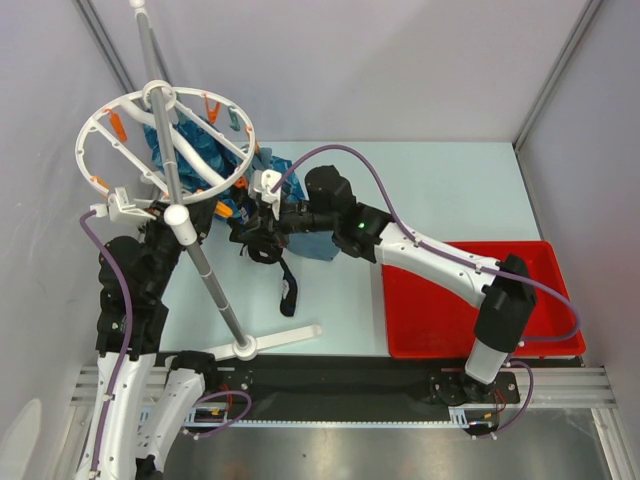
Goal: Clip the socks to the hanger
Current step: Clamp the sock onto the hanger.
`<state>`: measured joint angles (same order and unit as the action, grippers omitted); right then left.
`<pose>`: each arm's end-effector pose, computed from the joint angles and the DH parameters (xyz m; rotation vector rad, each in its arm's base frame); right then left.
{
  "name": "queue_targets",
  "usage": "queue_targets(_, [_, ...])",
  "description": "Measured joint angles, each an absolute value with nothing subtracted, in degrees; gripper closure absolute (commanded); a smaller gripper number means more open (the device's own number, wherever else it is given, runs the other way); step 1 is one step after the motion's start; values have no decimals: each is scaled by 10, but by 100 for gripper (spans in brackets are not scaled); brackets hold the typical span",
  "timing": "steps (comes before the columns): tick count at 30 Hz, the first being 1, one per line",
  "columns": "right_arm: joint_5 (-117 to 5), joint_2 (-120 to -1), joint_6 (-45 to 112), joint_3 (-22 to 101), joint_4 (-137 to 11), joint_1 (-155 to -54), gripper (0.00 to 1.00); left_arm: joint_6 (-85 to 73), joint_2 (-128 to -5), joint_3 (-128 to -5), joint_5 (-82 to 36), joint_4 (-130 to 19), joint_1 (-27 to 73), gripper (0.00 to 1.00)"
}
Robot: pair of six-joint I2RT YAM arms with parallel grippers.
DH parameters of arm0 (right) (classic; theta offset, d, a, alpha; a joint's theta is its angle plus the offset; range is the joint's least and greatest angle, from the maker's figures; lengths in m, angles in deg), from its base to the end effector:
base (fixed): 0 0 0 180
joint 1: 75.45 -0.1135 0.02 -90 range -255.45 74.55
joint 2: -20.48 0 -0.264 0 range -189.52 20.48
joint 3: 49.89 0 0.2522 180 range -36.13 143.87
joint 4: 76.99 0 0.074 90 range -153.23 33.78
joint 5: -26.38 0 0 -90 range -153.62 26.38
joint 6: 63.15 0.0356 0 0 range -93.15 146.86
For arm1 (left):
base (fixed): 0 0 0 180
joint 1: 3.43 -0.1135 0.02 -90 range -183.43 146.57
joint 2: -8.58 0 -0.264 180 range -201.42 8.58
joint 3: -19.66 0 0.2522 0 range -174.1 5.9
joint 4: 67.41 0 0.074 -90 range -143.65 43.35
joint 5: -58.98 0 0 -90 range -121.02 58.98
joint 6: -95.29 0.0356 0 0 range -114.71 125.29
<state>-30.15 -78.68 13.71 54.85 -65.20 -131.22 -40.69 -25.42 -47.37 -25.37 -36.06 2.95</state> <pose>0.2178 0.3551 0.3874 -1.3483 1.1495 1.0370 0.1208 -0.0170 0.4018 -0.4640 1.5280 -0.7952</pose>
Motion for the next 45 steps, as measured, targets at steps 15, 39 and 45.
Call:
queue_targets(15, [-303,-781,135,549,-652,-1312,100,-406,-254,-474,-254,-359,29,100])
queue_targets(39, [-282,-807,118,630,-634,-1312,100,-396,-250,-474,-245,-358,29,100])
queue_targets(45, [-316,-794,114,598,-609,-1312,100,-391,-248,-482,-246,-349,29,100])
